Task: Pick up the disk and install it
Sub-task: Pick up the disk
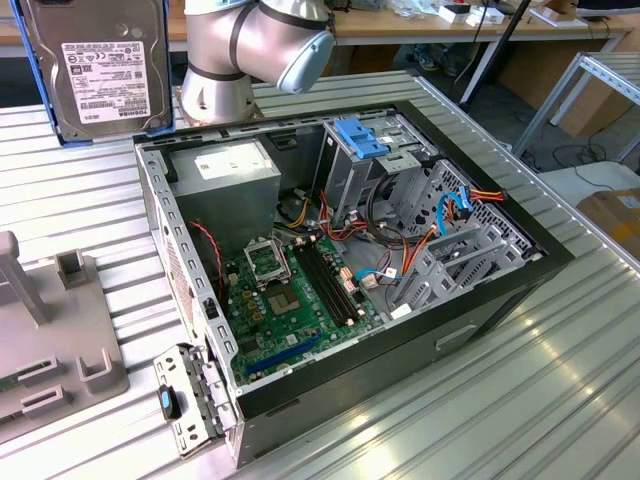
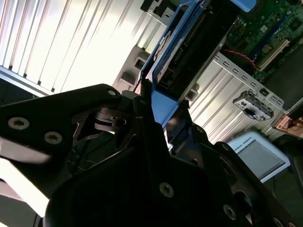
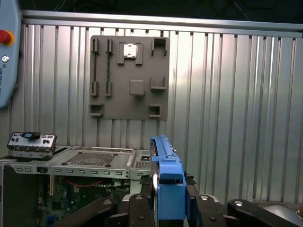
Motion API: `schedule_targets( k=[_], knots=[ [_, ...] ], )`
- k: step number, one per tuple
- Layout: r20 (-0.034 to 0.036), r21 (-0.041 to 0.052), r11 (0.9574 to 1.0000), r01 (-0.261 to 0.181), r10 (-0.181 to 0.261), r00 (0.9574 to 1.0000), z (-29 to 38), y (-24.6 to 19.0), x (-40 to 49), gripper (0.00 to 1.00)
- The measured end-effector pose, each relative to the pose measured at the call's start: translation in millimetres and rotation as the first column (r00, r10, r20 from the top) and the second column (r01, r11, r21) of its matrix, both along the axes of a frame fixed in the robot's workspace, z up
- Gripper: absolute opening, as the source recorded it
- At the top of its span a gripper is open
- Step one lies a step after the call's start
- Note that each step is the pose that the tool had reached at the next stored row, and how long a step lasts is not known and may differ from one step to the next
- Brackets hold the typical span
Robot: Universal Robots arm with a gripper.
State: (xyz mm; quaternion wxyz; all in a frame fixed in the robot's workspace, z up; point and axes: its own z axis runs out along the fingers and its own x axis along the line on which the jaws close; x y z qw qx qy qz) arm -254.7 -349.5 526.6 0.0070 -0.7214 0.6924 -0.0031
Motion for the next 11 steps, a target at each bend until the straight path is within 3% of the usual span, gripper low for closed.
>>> schedule_targets(
  k=[11],
  knots=[
    [0.0000,0.0000,1.0000,0.000,0.000,1.0000,0.0,0.4,30.4,0.36]
  ],
)
